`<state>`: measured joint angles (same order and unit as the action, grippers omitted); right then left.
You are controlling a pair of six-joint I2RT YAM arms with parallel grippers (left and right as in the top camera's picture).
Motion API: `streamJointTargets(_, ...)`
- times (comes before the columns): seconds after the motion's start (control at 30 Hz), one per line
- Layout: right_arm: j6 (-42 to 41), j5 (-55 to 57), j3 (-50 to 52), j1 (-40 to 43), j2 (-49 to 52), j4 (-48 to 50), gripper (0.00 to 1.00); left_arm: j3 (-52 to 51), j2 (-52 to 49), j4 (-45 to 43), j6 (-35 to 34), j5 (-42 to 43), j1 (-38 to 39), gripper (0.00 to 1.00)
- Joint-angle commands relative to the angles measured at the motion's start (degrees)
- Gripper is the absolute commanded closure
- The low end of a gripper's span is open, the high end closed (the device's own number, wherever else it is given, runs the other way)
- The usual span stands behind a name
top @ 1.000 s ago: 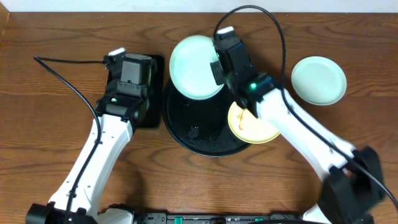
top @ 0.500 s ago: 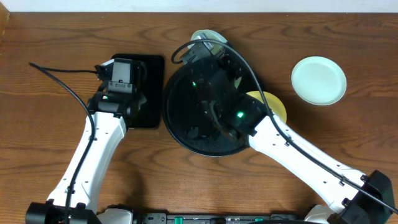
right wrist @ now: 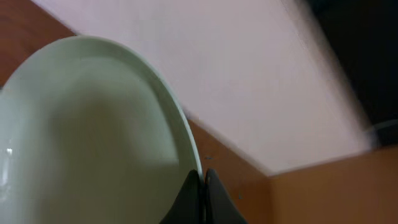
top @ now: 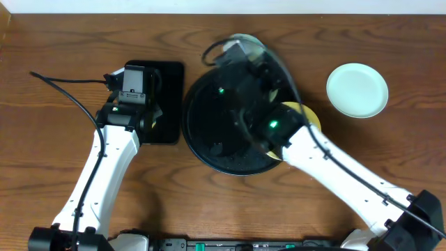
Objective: Clean dirty plates on tray and stack at the side
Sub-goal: 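Lift the pale green plate with the right gripper and stack it at the right side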
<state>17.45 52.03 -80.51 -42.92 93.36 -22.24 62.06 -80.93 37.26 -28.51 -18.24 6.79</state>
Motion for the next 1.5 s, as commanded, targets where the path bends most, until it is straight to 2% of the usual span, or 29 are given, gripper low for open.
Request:
streamJointTargets(0.0,-21.1,-17.6,-0.2,7.5,-1.0,-4.1,0.99,0.0,-0.3,0.4,-0.3,-0.2,-0.3,0.92)
streamJointTargets(0.1,-29.8,-41.2,0.1,16.9,-1.0,-6.5,0.99,0.0,-0.3,0.5,-0.3,-0.2,-0.3,0.92)
streamJointTargets(0.2,-30.0,-63.6,0.4,26.7,-1.0,-5.7,0.99,0.0,-0.3,0.4,-0.3,-0.2,-0.3,0.92)
streamJointTargets(0.33,-25.3,-81.1,0.5,37.7,-0.8,-7.3,0.99,0.0,-0.3,0.4,-0.3,-0.2,-0.3,0.92)
streamJointTargets(0.43,-23.7,-80.9,0.9,44.2,-0.7,-11.1,0.99,0.0,-0.3,0.4,-0.3,-0.2,-0.3,0.92)
streamJointTargets(0.53,-24.7,-75.5,2.9,49.8,-0.7,-12.6,0.99,0.0,-0.3,0.4,-0.3,-0.2,-0.3,0.92)
streamJointTargets(0.67,-33.8,-67.5,7.1,57.1,-0.7,-10.4,0.99,0.0,-0.3,0.4,-0.3,-0.2,-0.3,0.92)
streamJointTargets(0.87,-40.9,-66.8,13.8,67.1,0.0,-4.1,0.99,0.0,-0.3,0.5,-0.3,-0.2,-0.3,0.92)
streamJointTargets(1.13,-43.8,-61.3,17.4,69.7,6.2,2.3,0.99,0.0,-0.3,0.4,-0.3,-0.2,-0.3,0.92)
streamJointTargets(1.17,-43.8,-61.3,17.4,69.5,7.3,2.8,0.92,0.0,-0.3,0.4,-0.3,-0.2,-0.3,0.92)
streamJointTargets(1.23,-43.8,-61.7,17.4,69.2,9.3,3.7,0.68,0.0,-0.3,0.4,-0.3,-0.2,-0.3,0.93)
streamJointTargets(1.27,-43.7,-62.0,17.4,69.0,10.0,4.1,0.59,0.0,-0.3,0.4,-0.3,-0.2,-0.3,0.92)
streamJointTargets(1.3,-43.5,-62.5,17.4,68.8,10.5,4.2,0.54,0.0,-0.3,0.4,-0.3,-0.2,-0.3,0.92)
streamJointTargets(1.47,-40.5,-67.9,17.3,68.6,7.8,3.3,0.47,0.0,-0.3,0.4,-0.3,-0.2,-0.3,0.92)
